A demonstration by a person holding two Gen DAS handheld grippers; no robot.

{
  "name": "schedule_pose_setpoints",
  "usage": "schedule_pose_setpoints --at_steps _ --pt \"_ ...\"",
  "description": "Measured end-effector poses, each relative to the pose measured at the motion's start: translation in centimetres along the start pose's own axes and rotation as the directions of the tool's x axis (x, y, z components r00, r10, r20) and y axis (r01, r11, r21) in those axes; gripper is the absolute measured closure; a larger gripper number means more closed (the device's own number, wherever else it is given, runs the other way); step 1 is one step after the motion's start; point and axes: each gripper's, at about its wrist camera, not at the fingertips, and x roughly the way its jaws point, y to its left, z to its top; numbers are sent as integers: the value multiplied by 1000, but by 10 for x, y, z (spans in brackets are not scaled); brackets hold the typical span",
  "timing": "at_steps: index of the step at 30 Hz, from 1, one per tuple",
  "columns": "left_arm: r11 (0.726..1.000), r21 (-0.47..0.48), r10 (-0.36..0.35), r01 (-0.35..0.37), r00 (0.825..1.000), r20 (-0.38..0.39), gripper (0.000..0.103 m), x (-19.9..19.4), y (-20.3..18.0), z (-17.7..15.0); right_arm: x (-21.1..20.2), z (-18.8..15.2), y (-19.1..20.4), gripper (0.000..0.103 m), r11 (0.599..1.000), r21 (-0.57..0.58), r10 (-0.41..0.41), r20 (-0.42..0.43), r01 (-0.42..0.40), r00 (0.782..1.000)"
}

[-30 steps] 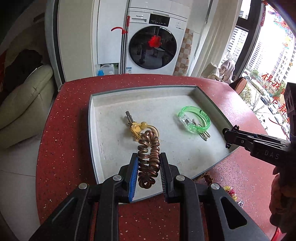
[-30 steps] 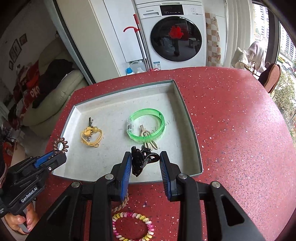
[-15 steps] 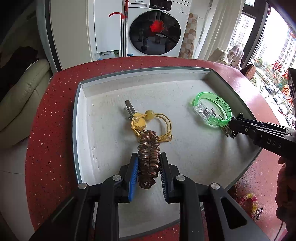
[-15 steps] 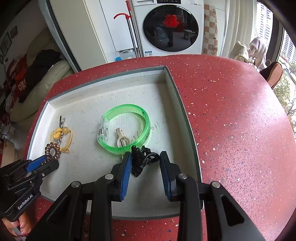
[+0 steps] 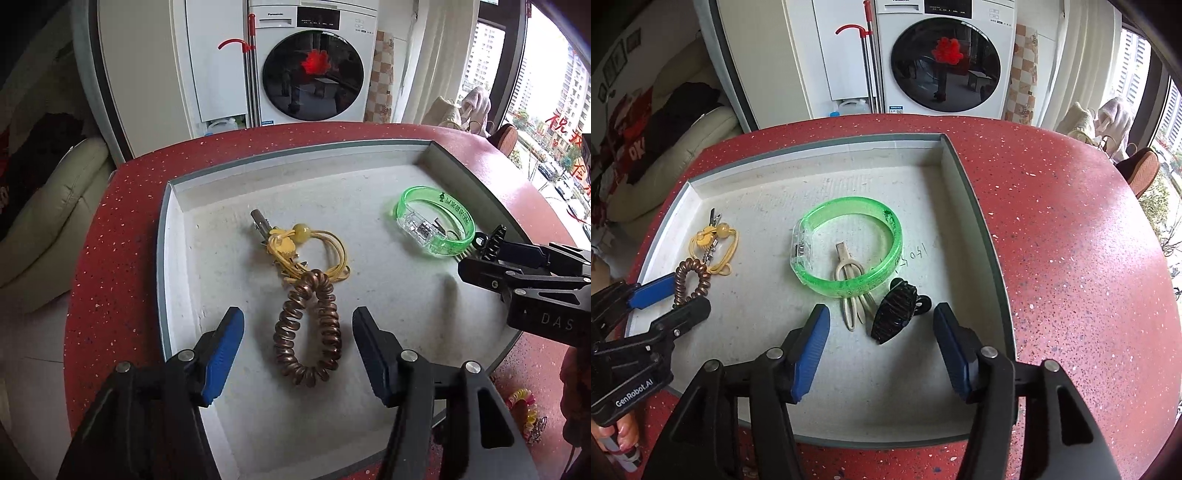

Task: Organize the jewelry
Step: 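Open the left tool releasing the coiled tie while the right tool releases the claw clip, then move the left tool to the braided brown bracelet while the right tool reaches the silver heart pendant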

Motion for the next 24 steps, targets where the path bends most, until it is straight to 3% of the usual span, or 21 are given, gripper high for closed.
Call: schedule_pose_setpoints --at_steps 20,21,22,24 --pt "999 -36 10 -8 999 40 25 -23 0 2 -49 -6 -11 23 984 123 117 93 -128 989" --pt "999 -39 11 -9 999 44 21 -25 0 2 -52 -7 -12 23 983 129 121 96 -133 988" --pt "999 -43 15 -13 999 50 0 -29 0 2 -54 -8 -13 23 981 135 126 99 -139 987" --pt "998 -51 30 -25 995 90 0 -40 1 0 -59 -10 -15 22 979 142 132 107 -147 985"
